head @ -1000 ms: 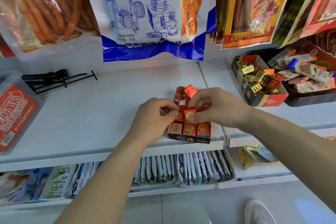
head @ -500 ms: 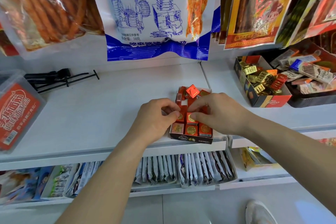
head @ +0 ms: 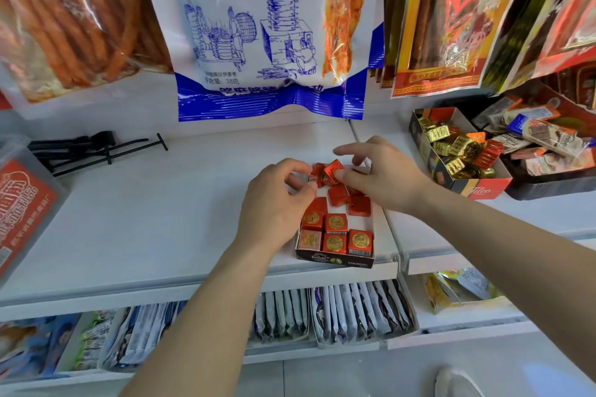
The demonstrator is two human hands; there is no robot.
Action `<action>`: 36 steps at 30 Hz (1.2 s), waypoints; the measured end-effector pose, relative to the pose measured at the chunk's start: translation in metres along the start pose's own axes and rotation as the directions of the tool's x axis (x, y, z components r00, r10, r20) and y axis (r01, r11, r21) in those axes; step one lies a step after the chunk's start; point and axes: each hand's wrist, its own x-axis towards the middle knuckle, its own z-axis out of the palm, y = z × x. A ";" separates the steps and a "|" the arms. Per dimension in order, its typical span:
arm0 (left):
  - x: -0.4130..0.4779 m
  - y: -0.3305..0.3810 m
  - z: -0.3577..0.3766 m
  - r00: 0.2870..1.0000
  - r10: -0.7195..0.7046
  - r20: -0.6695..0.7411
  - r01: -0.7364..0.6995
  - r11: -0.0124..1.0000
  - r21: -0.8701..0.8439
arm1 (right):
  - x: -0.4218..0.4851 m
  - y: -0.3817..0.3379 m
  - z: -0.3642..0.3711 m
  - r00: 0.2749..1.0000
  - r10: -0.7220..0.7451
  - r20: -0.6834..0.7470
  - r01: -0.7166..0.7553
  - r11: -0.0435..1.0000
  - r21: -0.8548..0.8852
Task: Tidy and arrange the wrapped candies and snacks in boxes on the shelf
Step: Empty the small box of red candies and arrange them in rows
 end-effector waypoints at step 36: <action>0.019 0.017 0.027 0.989 0.082 -0.122 -0.051 0.969 0.242 | -0.054 0.023 -0.033 0.987 0.143 0.078 -0.159 0.732 0.663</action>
